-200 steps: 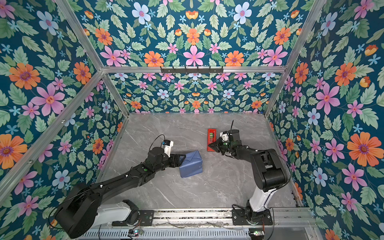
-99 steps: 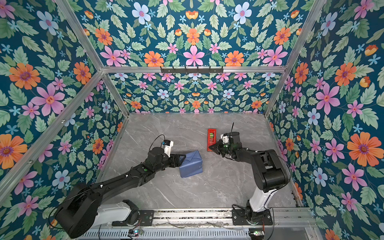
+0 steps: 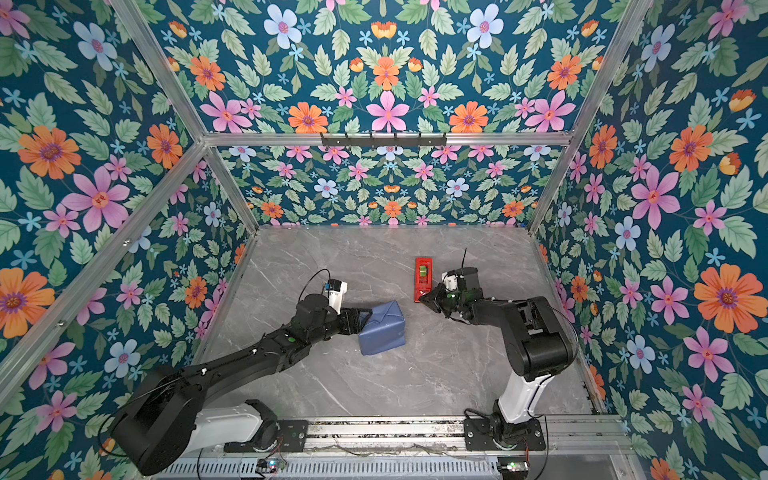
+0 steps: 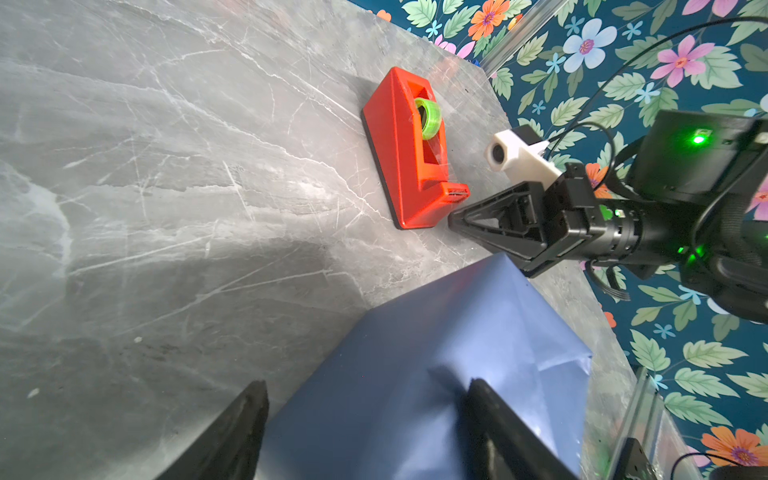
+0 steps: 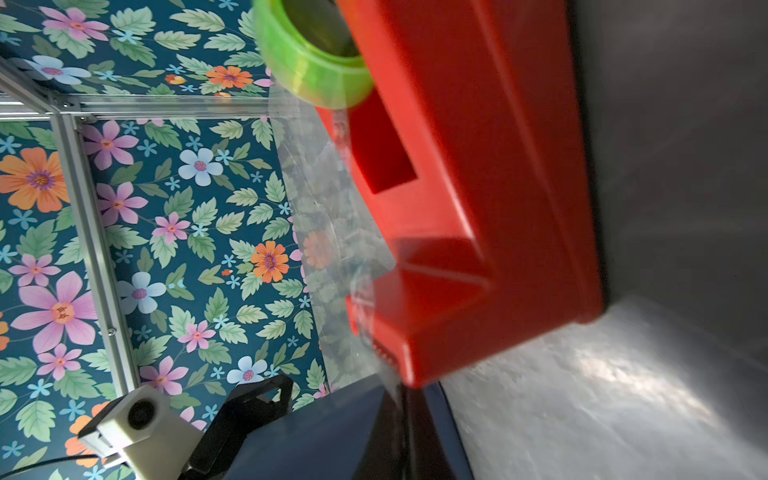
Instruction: Wrap the gift box in paper
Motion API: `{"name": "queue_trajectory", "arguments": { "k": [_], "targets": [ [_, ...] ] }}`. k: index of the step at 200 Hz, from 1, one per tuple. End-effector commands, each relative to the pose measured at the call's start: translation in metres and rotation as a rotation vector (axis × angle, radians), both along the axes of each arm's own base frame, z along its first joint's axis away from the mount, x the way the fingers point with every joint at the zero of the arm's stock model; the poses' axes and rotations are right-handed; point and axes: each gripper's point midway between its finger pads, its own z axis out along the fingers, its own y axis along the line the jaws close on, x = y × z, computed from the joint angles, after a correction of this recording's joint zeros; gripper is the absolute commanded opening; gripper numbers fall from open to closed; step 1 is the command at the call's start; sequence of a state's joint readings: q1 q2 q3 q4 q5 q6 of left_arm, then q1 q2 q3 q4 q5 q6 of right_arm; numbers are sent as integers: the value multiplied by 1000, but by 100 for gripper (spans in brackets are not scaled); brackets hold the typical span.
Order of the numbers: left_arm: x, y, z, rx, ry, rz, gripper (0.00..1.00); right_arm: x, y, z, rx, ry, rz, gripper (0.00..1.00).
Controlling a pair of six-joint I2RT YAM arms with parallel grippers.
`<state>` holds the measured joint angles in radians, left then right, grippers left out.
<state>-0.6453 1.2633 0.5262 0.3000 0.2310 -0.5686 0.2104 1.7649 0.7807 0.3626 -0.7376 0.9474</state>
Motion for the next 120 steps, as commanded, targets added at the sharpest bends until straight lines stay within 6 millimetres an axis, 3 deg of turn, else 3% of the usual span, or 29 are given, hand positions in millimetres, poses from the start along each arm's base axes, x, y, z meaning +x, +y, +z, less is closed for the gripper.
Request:
{"name": "queue_trajectory", "arguments": {
  "k": [1,120],
  "targets": [
    [-17,13,-33,117,97,-20,76,-3,-3,-12,-34,32,3,0],
    [-18,14,-35,121,98,-19,77,9,-25,-35,-207,60,-11,0]
  ]
}}
